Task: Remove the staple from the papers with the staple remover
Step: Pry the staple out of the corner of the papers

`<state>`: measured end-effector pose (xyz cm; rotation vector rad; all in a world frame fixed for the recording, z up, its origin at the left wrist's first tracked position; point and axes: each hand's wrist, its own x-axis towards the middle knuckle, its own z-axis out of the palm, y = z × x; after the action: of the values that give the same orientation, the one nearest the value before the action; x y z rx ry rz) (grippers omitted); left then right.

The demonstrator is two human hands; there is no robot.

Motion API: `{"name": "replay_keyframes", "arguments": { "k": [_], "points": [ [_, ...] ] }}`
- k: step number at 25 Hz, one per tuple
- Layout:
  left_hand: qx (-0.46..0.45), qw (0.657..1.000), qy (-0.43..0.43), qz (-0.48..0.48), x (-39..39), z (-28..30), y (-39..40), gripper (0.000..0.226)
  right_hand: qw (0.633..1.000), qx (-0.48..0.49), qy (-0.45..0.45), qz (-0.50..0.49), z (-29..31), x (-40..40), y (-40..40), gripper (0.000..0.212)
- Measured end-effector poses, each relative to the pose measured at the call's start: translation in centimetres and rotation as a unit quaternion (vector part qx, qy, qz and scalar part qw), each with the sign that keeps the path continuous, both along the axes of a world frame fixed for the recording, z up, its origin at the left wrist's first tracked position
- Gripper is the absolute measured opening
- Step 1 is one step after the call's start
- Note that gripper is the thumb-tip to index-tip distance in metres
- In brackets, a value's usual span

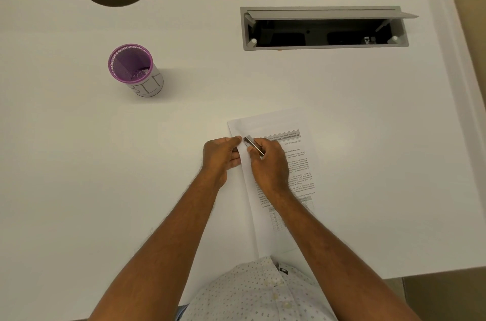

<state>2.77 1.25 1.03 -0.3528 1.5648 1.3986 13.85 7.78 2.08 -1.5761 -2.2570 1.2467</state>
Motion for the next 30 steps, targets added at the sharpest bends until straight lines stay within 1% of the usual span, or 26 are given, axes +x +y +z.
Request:
{"name": "replay_keyframes", "arguments": {
  "k": [7, 12, 16, 20, 25, 30],
  "points": [
    [-0.012, 1.0, 0.013, -0.002, 0.0, -0.1, 0.0, 0.012, 0.999, 0.03, -0.027, -0.003, 0.3, -0.6, -0.5, 0.02],
    [-0.019, 1.0, 0.017, -0.005, 0.1, -0.1, 0.0, 0.011, 0.999, 0.034, -0.042, -0.005, 0.5, -0.8, -0.4, 0.025],
    [-0.023, 0.999, 0.02, -0.009, 0.1, -0.2, 0.0, 0.011, 0.998, 0.042, -0.039, 0.0, 0.5, -0.9, -0.4, 0.023],
    [-0.016, 1.0, 0.017, -0.004, 0.1, -0.2, -0.1, 0.013, 0.999, 0.028, -0.027, -0.014, 0.1, -0.8, -0.1, 0.023],
    [-0.005, 1.0, 0.007, -0.026, -0.1, -0.1, -0.3, 0.021, 0.999, -0.013, 0.03, -0.006, -0.4, 0.6, 0.6, 0.021],
    [0.009, 0.999, -0.005, -0.039, -0.2, -0.2, -0.5, 0.023, 0.998, -0.023, 0.053, -0.005, -0.7, 1.4, 0.6, 0.023]
  ]
}}
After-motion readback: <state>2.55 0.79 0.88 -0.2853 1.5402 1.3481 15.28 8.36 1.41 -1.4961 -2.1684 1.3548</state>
